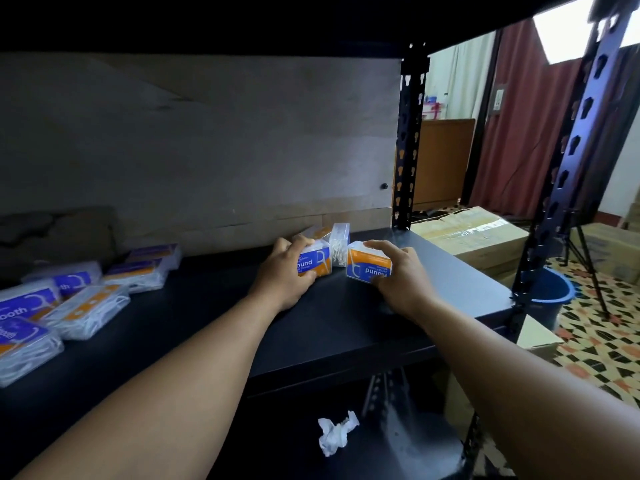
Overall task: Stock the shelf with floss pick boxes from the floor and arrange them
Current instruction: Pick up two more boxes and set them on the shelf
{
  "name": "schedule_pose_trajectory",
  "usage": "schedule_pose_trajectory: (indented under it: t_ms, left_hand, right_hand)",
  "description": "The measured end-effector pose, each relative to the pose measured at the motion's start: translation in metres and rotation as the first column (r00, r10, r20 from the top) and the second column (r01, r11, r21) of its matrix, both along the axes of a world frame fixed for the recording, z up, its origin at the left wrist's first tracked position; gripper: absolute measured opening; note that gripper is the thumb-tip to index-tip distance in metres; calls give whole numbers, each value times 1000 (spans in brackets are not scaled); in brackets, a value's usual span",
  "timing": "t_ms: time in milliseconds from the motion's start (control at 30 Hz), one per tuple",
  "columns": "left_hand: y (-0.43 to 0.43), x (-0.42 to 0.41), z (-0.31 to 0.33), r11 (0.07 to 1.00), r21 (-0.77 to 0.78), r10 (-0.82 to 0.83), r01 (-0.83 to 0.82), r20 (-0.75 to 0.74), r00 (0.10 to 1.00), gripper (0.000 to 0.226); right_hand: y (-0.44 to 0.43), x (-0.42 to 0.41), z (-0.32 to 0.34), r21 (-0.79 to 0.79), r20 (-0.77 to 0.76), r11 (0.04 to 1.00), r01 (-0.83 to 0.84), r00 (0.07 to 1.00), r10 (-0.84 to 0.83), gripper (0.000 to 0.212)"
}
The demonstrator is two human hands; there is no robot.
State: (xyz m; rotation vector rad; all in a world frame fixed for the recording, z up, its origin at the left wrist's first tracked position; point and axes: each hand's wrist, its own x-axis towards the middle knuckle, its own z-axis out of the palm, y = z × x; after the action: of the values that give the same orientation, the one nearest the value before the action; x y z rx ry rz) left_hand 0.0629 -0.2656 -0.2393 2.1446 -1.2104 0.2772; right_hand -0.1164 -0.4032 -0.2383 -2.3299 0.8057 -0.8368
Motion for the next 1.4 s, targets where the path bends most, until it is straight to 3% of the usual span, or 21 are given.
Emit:
schedule_pose_trajectory:
  t_ms: [200,433,700,867,1133,1400]
  left_hand:
    - [28,-34,2,999,33,-1,0,23,1000,55]
    - [66,-77,3,999,12,-40,40,22,999,54]
    - [115,-144,0,981,-89,-174,172,-19,985,55]
    - [143,-190,-40,944,-150,-305,294,-53,951,59]
    - [140,-210,-136,953,36,-282,301,-257,924,58]
    - [109,-214,-226,883,300,-239,360,-373,897,59]
  right_hand:
    - [22,-8,6,-86,-118,995,48,991,-58,60]
    - [65,-55,7,-94,-135,996,13,990,-26,58]
    - [112,-132,8,-60,-33,998,-17,999,15,59]
    - [131,-181,-26,-34,17,999,5,1000,-4,66]
    - [121,-230,-125,101,-212,992,74,976,-51,62]
    - [105,-261,-242,217,-529,959,183,848,-43,65]
